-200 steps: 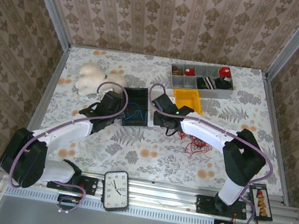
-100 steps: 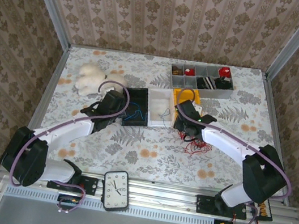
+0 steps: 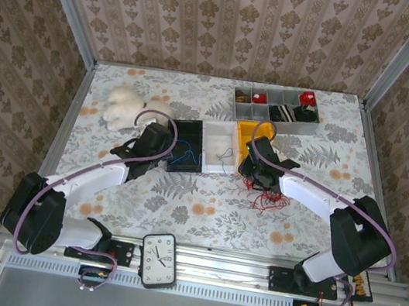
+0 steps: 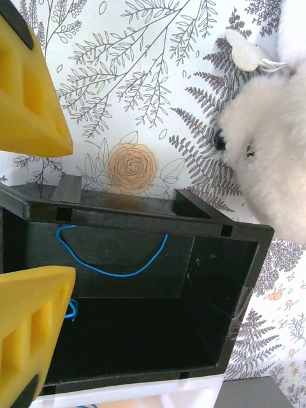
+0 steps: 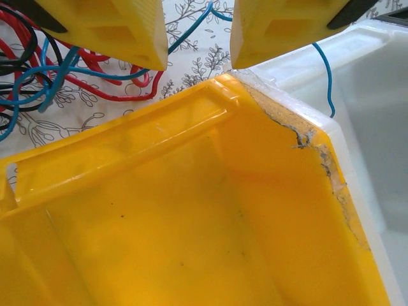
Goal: Untangle the cables
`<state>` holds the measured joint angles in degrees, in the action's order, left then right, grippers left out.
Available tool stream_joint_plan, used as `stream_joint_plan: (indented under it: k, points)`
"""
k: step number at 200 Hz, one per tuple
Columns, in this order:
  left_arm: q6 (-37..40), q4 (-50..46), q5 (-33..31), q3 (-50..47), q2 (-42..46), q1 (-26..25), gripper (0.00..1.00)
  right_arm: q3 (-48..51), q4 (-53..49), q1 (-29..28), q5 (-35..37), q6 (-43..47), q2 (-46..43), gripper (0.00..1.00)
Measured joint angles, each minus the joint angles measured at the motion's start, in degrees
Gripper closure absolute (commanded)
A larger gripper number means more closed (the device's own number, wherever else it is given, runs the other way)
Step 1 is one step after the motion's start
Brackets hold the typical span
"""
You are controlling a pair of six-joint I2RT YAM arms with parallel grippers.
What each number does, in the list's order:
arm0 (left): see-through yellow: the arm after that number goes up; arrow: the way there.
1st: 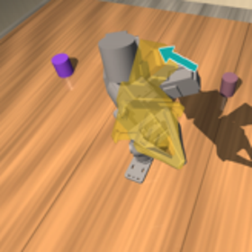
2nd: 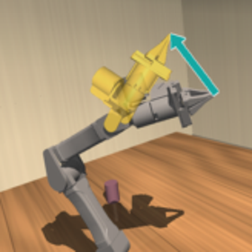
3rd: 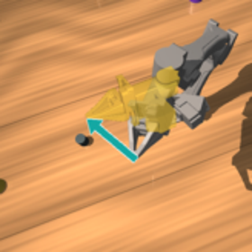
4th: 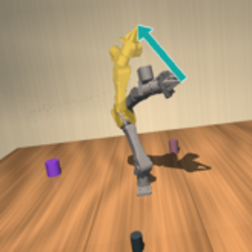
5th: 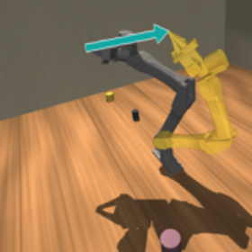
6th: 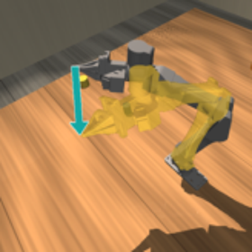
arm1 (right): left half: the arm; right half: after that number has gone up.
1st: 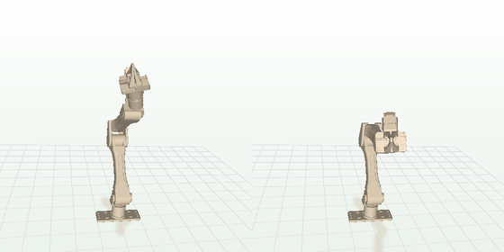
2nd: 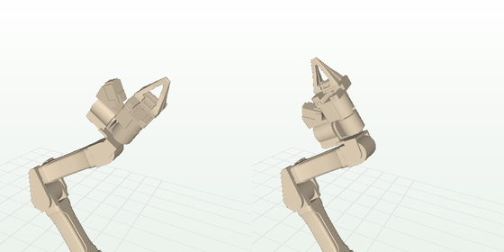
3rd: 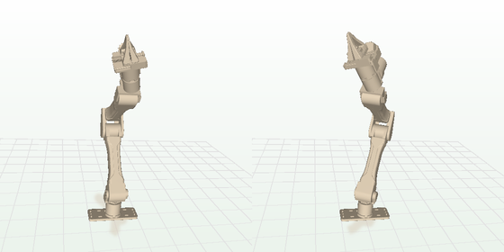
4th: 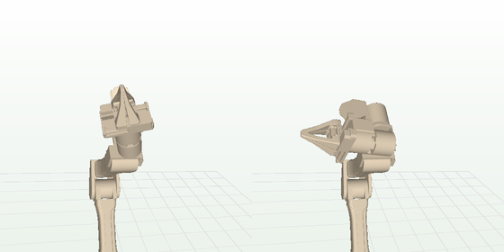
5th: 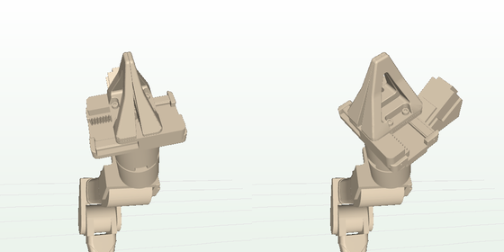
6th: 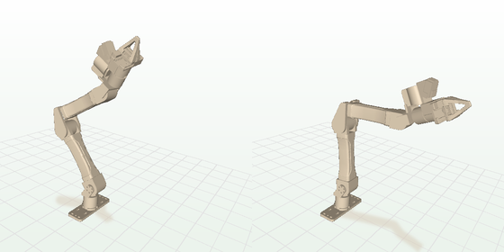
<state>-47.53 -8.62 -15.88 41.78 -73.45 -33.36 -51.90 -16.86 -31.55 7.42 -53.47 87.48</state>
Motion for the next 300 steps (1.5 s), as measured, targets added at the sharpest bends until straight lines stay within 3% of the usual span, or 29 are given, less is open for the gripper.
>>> stream_joint_plan:
  k: [175,249,275,300]
  points:
    - [0.0,-0.1,-0.4,0.0,0.0,0.0,0.51,3.4,2.6,-0.1,-0.6,-4.2,-0.8,0.7]
    - [0.0,-0.1,-0.4,0.0,0.0,0.0,0.51,3.3,5.8,-0.1,-1.9,-5.3,2.0,0.88]
    - [0.0,-0.1,-0.4,0.0,0.0,0.0,0.51,3.3,6.0,-0.1,-1.9,-5.5,2.2,1.0]
    - [0.0,-0.1,-0.4,0.0,0.0,0.0,0.52,3.3,6.0,-0.2,-1.8,-5.5,1.8,1.0]
